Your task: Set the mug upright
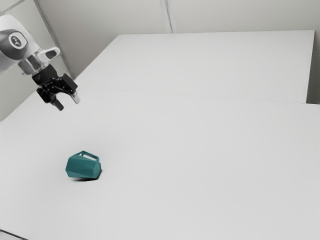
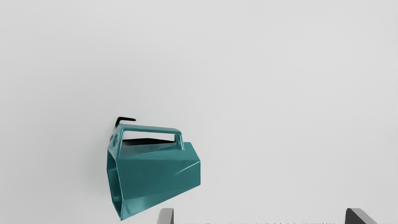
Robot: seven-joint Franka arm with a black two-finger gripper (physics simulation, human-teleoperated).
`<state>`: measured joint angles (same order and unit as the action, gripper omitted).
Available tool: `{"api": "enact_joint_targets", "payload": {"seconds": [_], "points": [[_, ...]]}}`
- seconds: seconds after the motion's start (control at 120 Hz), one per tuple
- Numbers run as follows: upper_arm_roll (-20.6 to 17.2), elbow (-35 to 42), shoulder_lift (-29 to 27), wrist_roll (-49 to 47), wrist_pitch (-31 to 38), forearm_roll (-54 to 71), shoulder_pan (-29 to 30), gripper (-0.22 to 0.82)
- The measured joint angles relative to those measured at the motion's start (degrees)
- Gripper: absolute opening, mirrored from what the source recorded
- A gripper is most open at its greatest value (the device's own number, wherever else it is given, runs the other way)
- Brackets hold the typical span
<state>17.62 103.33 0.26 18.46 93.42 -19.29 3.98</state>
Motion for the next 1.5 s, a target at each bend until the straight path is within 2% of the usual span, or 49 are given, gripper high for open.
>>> {"api": "enact_joint_targets", "payload": {"seconds": [0.142, 0.35, 0.442, 0.6, 1.083, 1.5], "points": [[4.1, 4.3, -0.2, 6.5, 0.0, -4.9, 2.2, 0.6], [6.3, 7.2, 1.9, 16.3, 0.0, -8.4, 9.0, 0.6], [6.5, 8.9, 3.0, 20.0, 0.2, -10.3, 9.1, 0.6], [6.4, 10.2, 6.9, 25.9, 0.5, -14.1, 3.8, 0.6], [6.5, 16.1, 12.0, 38.1, 2.5, -20.2, 8.3, 0.6], [6.5, 21.6, 12.9, 43.5, 4.2, -28.9, 8.9, 0.6]]}}
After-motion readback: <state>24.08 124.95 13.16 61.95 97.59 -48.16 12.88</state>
